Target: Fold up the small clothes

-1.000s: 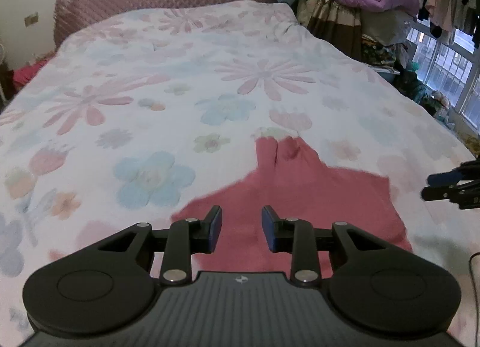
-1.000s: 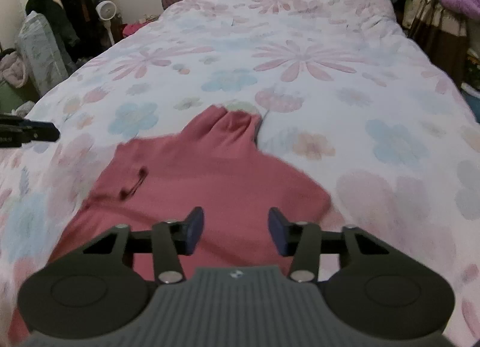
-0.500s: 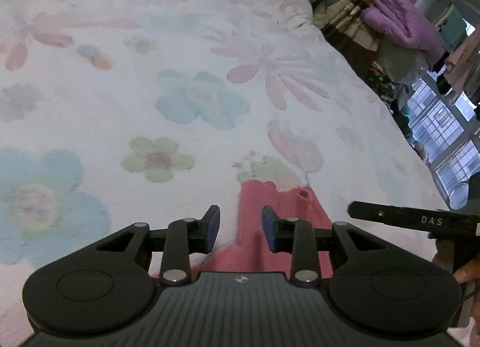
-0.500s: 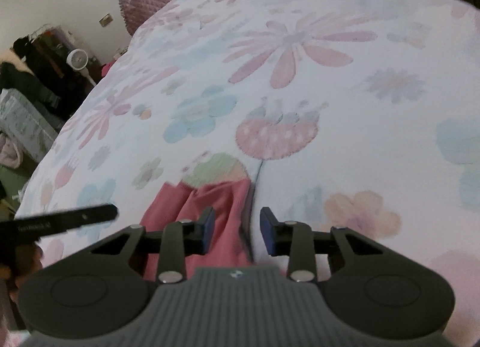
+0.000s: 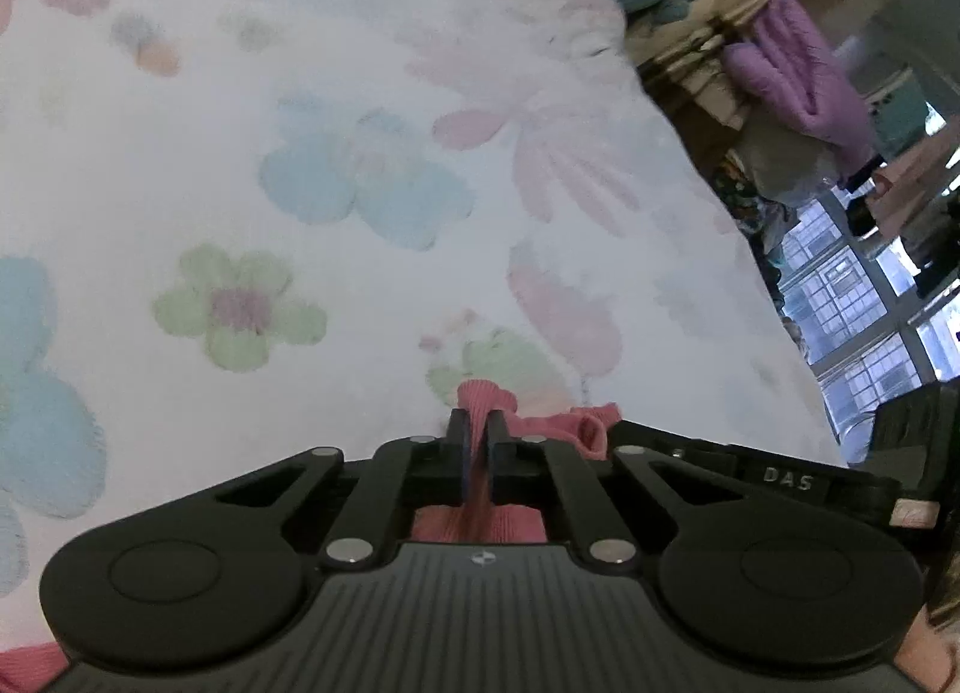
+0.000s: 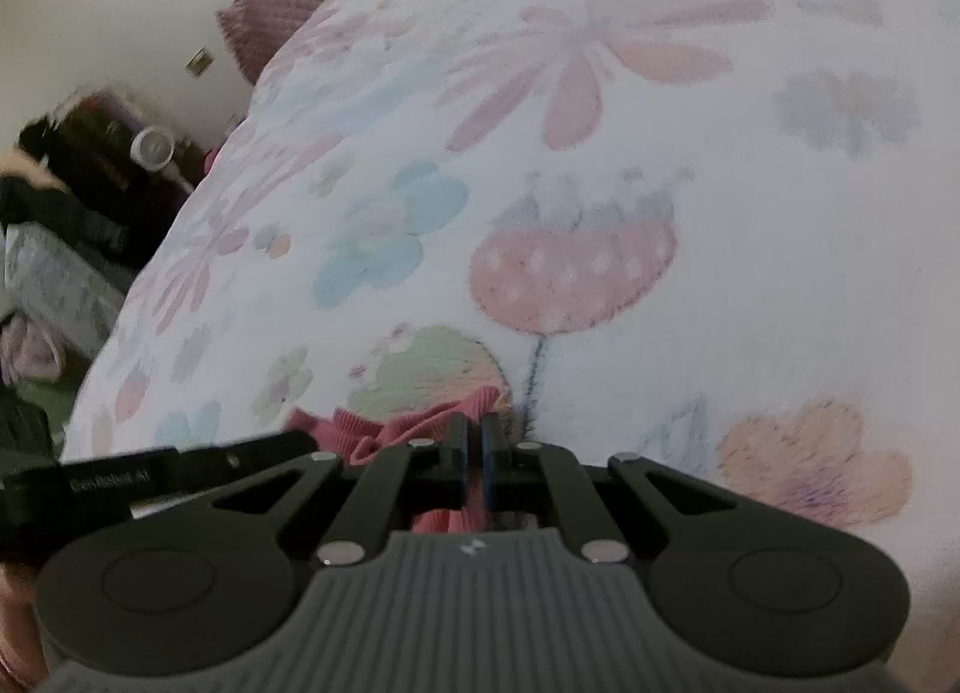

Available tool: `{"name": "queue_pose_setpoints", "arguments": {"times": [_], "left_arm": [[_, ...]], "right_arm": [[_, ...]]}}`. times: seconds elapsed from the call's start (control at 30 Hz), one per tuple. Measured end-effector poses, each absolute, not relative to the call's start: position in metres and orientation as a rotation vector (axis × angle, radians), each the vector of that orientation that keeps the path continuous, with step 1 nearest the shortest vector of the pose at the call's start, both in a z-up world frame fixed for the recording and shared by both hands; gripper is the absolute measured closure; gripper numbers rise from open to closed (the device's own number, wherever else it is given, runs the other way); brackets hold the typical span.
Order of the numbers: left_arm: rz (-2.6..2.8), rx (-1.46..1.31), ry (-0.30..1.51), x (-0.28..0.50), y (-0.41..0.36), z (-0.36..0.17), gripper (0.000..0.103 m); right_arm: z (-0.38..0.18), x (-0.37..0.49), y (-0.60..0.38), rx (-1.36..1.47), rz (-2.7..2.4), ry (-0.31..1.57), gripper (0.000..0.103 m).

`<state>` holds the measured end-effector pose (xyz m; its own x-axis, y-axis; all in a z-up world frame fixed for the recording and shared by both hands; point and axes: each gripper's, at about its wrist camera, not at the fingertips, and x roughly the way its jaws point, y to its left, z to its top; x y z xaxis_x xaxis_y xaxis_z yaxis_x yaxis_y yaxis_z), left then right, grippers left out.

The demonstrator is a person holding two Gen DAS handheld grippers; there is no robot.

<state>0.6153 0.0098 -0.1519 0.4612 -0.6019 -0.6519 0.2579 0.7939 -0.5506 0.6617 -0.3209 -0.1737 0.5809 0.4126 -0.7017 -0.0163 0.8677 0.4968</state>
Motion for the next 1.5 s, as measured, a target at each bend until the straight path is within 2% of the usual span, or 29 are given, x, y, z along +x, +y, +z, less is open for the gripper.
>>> {"name": "queue_pose_setpoints", "arguments": {"times": [0.37,0.5,0.73,0.9,1.0,1.03,1.07,1.1,1.13,1.27,1.3,1.43,1.5], "left_arm": [[-0.629,-0.212,0.871,0.536,0.032,-0.104,0.099],[-0.64,-0.111,0.923,0.504,0.027,-0.117,0.099],[-0.562,0.027,1.049,0.47,0.018,-0.148,0.096],[-0.518,0.066,1.044,0.455,0.034,-0.131,0.092],[-0.507,-0.003,1.003,0.456,0.043,-0.115,0.084],[-0.489,-0.04,0.988,0.46,0.047,-0.112,0.076],[-0.456,-0.087,0.974,0.466,0.05,-0.108,0.072],[-0.435,-0.124,0.968,0.471,0.048,-0.108,0.064],[-0.409,-0.171,0.962,0.478,0.049,-0.108,0.06],[-0.368,-0.316,0.975,0.509,0.047,-0.123,0.06],[-0.363,-0.321,0.986,0.517,0.044,-0.13,0.06],[-0.34,-0.267,1.005,0.541,0.03,-0.153,0.069],[-0.338,-0.285,1.011,0.55,0.03,-0.164,0.073]], "right_arm": [[-0.101,0.576,-0.307,0.121,0.44,0.854,0.103],[-0.11,0.535,-0.298,0.011,0.503,0.884,0.103],[-0.159,0.485,-0.278,-0.088,0.491,0.986,0.102],[-0.145,0.463,-0.285,-0.07,0.469,0.97,0.096],[-0.129,0.46,-0.288,-0.046,0.464,0.944,0.087],[-0.124,0.463,-0.29,-0.027,0.455,0.94,0.086],[-0.121,0.467,-0.292,-0.001,0.443,0.938,0.081],[-0.119,0.472,-0.294,0.032,0.422,0.938,0.07],[-0.118,0.478,-0.297,0.069,0.393,0.942,0.067],[-0.131,0.512,-0.313,0.267,0.301,0.975,0.068],[-0.137,0.519,-0.315,0.3,0.282,0.986,0.075],[-0.163,0.547,-0.32,0.36,0.219,1.029,0.084],[-0.173,0.559,-0.327,0.427,0.217,1.026,0.093]]}}
